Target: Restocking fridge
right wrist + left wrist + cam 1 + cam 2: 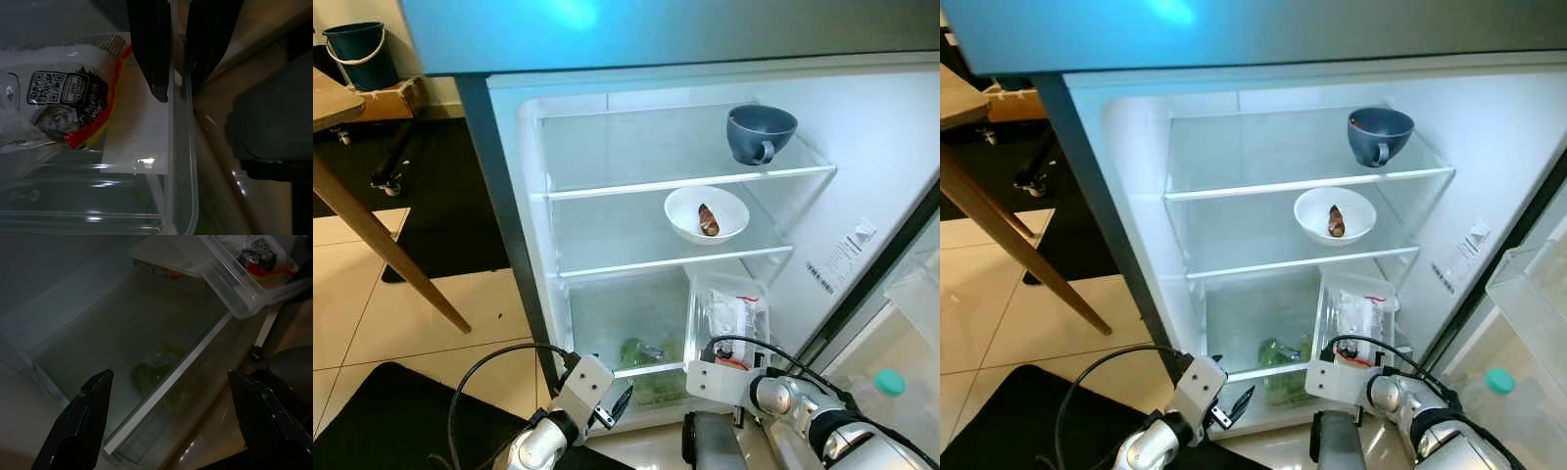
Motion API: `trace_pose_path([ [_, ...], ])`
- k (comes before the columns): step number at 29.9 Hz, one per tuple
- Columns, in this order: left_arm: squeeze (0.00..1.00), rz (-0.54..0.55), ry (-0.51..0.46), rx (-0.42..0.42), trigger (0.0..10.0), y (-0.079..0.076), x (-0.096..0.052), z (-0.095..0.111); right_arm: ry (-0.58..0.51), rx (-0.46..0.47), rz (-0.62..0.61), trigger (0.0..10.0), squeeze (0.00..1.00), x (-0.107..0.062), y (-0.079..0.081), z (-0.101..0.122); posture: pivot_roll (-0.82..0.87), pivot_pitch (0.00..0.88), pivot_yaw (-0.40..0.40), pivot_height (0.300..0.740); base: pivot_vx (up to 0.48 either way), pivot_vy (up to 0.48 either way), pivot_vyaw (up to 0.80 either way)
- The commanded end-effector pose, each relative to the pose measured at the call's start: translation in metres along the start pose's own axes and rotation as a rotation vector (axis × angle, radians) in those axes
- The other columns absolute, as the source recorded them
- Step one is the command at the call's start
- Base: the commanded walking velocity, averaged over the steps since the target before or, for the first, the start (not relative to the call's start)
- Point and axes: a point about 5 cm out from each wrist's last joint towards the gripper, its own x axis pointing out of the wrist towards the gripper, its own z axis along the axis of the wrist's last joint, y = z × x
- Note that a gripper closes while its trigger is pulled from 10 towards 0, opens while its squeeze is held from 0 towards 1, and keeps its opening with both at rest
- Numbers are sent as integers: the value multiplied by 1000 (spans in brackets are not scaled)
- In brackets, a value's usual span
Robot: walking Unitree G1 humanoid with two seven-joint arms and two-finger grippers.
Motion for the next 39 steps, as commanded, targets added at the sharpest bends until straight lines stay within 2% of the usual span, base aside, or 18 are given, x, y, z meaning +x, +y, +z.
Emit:
trace_pose_path([
  [1, 0, -6, 13, 28, 10000, 3, -5, -4, -15, -20, -12, 10000, 0, -1, -6, 2, -41, 72, -7, 449, 0, 0, 0],
  [15, 0, -15, 7, 36, 10000, 2, -5, -3, -36, -62, -29, 10000, 0, -4, -24, 7, -38, 75, -7, 384, 0, 0, 0],
  [25, 0, -24, -11, 41, 10000, 2, -3, 1, -68, -99, -26, 10000, 0, -3, -30, 18, -41, 96, -6, 384, 0, 0, 0],
  [31, 0, -20, -34, 46, 10000, 4, -5, 4, -54, -190, -43, 10000, 0, -4, -40, 22, -36, 141, -5, 384, 0, 0, 0],
  [34, 0, -26, -39, 50, 10000, 3, -8, 3, -24, -282, -42, 10000, 0, -5, -44, 20, -33, 170, -6, 384, 0, 0, 0],
  [39, 0, -40, -45, 54, 10000, -2, -14, 1, 13, -341, -49, 10000, 0, -8, -51, 15, -24, 202, -6, 384, 0, 0, 0],
])
